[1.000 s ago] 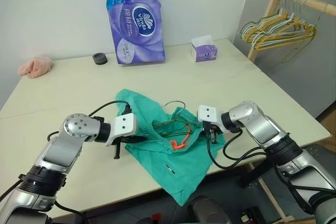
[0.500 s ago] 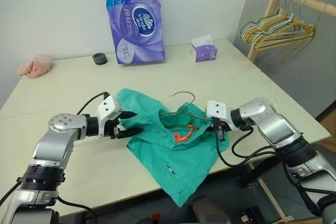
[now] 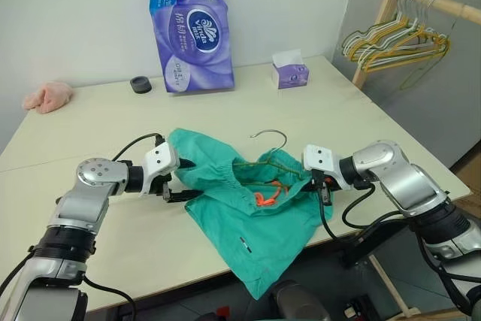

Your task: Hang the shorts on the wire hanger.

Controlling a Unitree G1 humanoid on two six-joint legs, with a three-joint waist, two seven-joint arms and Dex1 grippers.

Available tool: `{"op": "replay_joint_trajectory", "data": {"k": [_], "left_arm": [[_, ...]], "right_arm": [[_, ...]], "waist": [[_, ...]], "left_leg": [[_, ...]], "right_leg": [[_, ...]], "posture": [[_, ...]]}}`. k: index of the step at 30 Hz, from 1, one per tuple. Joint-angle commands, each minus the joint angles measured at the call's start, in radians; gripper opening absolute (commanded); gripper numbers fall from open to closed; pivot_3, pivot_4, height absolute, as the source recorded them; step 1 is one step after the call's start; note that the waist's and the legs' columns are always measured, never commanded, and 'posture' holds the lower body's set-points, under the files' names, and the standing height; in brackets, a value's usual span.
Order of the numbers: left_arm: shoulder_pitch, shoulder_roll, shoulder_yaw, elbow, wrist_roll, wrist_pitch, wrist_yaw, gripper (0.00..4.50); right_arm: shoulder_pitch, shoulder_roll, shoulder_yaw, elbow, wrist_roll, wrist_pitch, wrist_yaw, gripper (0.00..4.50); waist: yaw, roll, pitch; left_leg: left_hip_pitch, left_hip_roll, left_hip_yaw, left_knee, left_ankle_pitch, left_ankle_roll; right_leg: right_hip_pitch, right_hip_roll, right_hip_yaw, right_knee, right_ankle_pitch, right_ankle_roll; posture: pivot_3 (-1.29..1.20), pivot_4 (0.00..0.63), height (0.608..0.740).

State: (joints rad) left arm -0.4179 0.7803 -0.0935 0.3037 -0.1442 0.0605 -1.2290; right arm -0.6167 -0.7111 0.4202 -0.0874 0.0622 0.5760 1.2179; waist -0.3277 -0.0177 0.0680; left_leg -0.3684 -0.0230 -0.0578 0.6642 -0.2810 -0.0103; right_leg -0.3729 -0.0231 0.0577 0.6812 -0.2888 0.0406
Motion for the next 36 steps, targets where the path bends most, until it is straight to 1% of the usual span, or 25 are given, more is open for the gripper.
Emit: {"op": "replay_joint_trajectory", "data": {"k": [1,5,8,10,11,17,20,25,28,31,33,34,36], "left_arm": [[-0.058,-0.026,0.013,0.041,0.015,-0.052,0.038,2.93],[-0.081,-0.056,0.024,0.067,0.008,-0.068,0.061,1.69],[-0.082,-0.058,0.030,0.082,0.018,-0.085,0.083,0.80],[-0.086,-0.056,0.037,0.102,0.030,-0.103,0.113,0.12],[-0.088,-0.055,0.039,0.110,0.035,-0.113,0.127,0.03],[-0.095,-0.054,0.038,0.129,0.045,-0.140,0.162,0.03],[-0.090,-0.064,0.034,0.117,0.042,-0.136,0.172,0.03],[-0.088,-0.109,0.042,0.065,0.018,-0.122,0.210,0.03],[-0.062,-0.106,0.044,0.023,-0.019,-0.068,0.168,0.03],[-0.026,-0.078,0.040,0.023,0.008,-0.086,0.167,0.67],[-0.006,-0.064,0.037,0.025,0.026,-0.113,0.171,1.28],[0.001,-0.064,0.043,0.028,0.032,-0.128,0.190,1.55],[0.007,-0.069,0.055,0.040,0.053,-0.168,0.237,2.24]], "right_arm": [[-0.011,-0.013,-0.038,-0.040,0.021,0.011,0.003,0.00],[-0.007,-0.019,-0.043,-0.044,0.024,0.024,0.002,0.00],[0.010,-0.036,-0.057,-0.057,0.039,0.055,0.004,0.00],[0.027,-0.052,-0.071,-0.074,0.062,0.091,0.007,0.00],[0.038,-0.063,-0.078,-0.086,0.073,0.106,0.010,0.00],[0.081,-0.103,-0.096,-0.122,0.107,0.149,0.002,0.00],[0.086,-0.101,-0.102,-0.128,0.115,0.158,-0.011,0.00],[0.076,-0.076,-0.090,-0.133,0.126,0.174,-0.036,0.00],[0.073,-0.071,-0.094,-0.129,0.135,0.183,-0.044,0.00],[0.074,-0.063,-0.105,-0.127,0.149,0.201,-0.055,0.00],[0.074,-0.060,-0.109,-0.127,0.155,0.209,-0.060,0.00],[0.075,-0.059,-0.111,-0.127,0.159,0.213,-0.063,0.00],[0.077,-0.057,-0.115,-0.128,0.167,0.219,-0.071,0.00]], "waist": [[-0.001,0.000,0.000],[-0.007,0.000,0.000],[-0.010,0.000,0.000],[-0.011,0.000,0.000],[-0.011,0.000,0.000],[-0.010,0.000,0.000],[-0.010,0.000,0.000],[-0.009,0.000,0.000],[-0.009,0.000,0.000],[-0.012,0.000,0.000],[-0.017,0.000,0.000],[-0.017,0.000,0.000],[-0.015,0.000,0.000]], "left_leg": [[0.000,0.000,0.000,0.000,0.000,0.000],[-0.001,0.000,-0.001,0.000,0.000,0.000],[-0.001,0.000,-0.001,0.000,0.000,0.000],[-0.001,0.000,-0.001,0.000,0.000,0.000],[-0.001,0.000,-0.001,0.000,0.000,0.000],[-0.002,0.000,-0.002,0.000,0.000,0.000],[-0.002,0.000,-0.002,0.000,0.000,0.000],[-0.002,0.000,-0.002,0.000,0.000,0.000],[-0.003,0.000,-0.003,0.001,0.000,0.000],[-0.003,0.000,-0.004,0.001,0.000,0.000],[-0.003,0.000,-0.005,0.000,0.000,0.000],[-0.004,0.000,-0.006,0.000,0.000,0.000],[-0.005,0.000,-0.008,0.001,0.000,0.000]], "right_leg": [[0.000,0.000,0.000,0.000,0.000,0.000],[0.000,0.000,-0.001,0.000,0.000,0.000],[0.000,0.000,-0.001,0.000,0.000,0.000],[0.000,0.000,-0.001,0.000,0.000,0.000],[0.000,0.000,-0.001,0.000,0.000,0.000],[0.000,0.000,-0.002,0.000,0.000,0.000],[0.000,0.000,-0.002,0.000,0.000,0.000],[0.000,0.000,-0.003,0.000,0.000,0.000],[-0.001,-0.001,-0.003,0.000,0.000,0.000],[-0.001,-0.001,-0.004,0.000,0.000,0.000],[-0.001,-0.001,-0.005,0.000,0.000,0.000],[-0.001,-0.001,-0.006,0.000,0.000,0.000],[-0.001,-0.001,-0.009,-0.001,0.000,0.000]], "posture": [[-0.36,0.015,0.740],[-0.36,0.016,0.740],[-0.36,0.016,0.740],[-0.36,0.016,0.740],[-0.36,0.017,0.740],[-0.36,0.018,0.740],[-0.36,0.018,0.740],[-0.36,0.018,0.740],[-0.36,0.020,0.740],[-0.36,0.020,0.740],[-0.36,0.020,0.740],[-0.36,0.020,0.740],[-0.36,0.020,0.740]]}}
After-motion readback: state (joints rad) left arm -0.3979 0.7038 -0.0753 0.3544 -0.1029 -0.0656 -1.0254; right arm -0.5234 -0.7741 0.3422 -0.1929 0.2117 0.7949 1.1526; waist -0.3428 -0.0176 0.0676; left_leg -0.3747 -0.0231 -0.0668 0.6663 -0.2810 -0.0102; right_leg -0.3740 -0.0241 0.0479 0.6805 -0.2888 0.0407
